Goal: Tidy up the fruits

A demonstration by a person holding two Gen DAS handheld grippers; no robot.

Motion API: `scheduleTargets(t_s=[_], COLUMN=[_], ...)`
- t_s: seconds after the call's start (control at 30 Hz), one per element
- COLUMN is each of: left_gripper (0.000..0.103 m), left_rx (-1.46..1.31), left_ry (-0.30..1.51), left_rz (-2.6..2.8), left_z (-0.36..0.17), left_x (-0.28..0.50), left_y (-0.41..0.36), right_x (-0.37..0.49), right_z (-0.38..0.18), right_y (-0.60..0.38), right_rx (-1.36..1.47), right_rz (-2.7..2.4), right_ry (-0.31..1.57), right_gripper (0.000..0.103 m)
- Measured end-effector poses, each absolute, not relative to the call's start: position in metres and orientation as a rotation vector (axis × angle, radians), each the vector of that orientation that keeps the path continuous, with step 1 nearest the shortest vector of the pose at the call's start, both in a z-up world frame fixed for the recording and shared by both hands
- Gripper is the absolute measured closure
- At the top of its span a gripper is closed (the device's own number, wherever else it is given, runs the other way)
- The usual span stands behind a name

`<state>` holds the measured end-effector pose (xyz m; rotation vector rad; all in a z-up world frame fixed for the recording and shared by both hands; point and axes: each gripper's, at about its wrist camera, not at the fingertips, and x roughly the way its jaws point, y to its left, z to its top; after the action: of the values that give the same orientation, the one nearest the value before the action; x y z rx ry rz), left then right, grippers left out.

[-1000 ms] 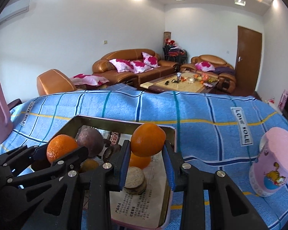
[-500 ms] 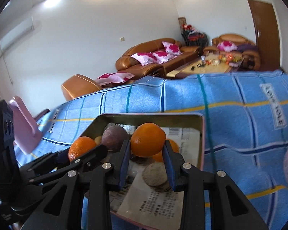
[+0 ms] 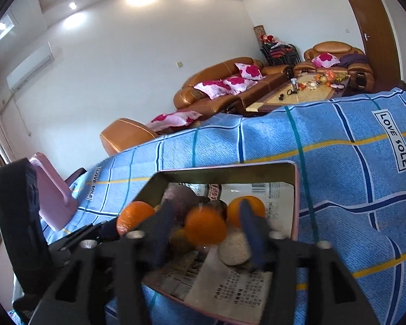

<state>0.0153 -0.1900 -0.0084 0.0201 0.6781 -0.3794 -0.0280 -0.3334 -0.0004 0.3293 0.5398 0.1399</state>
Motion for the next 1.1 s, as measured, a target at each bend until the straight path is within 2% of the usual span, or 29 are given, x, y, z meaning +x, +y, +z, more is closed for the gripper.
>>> scheduleTargets(t_s=[0.03, 0.1, 0.17, 0.2, 0.33, 0.7, 1.1], left_gripper=[0.052, 0.037, 0.007, 0.002, 0.0, 0.0, 0.0], left_rx=[0.025, 0.031, 0.037, 0.047, 0.095, 0.116, 0.114], left_ry=[0.666, 0.622, 0.568, 0.527, 0.387, 0.33, 0.313], left_rz=[-0.373, -0.353, -0.323, -0.305, -0.244, -0.169, -0.137], left_z=[-0.007, -0.003, 0.002, 0.006, 0.019, 0.022, 0.02], left_x=[0.014, 0.008, 0.001, -0.004, -0.02, -0.031, -0.054], left_y=[-0.191, -0.191, -0.19, -0.189, -0.187, -0.176, -0.16], right_x=[-0.032, -0.043, -0.05, -0.053, -0.063, -0.084, -0.103], right_z=[0.003, 0.013, 0.019, 0.021, 0.024, 0.033, 0.034], right_y=[-0.332, -0.332, -0.333, -0.334, -0.333, -0.315, -0.306], right_rx=[0.31, 0.27, 0.251, 0.241, 0.195, 0.115, 0.112], right_rz=[0.122, 0.064, 0.018, -0.008, -0.101, -0.126, -0.137], right_ry=[0.515, 0.434, 0.381, 0.36, 0.277, 0.133, 0.115], right_gripper=[0.042, 0.042, 0.042, 0.042, 0.042, 0.042, 0.042])
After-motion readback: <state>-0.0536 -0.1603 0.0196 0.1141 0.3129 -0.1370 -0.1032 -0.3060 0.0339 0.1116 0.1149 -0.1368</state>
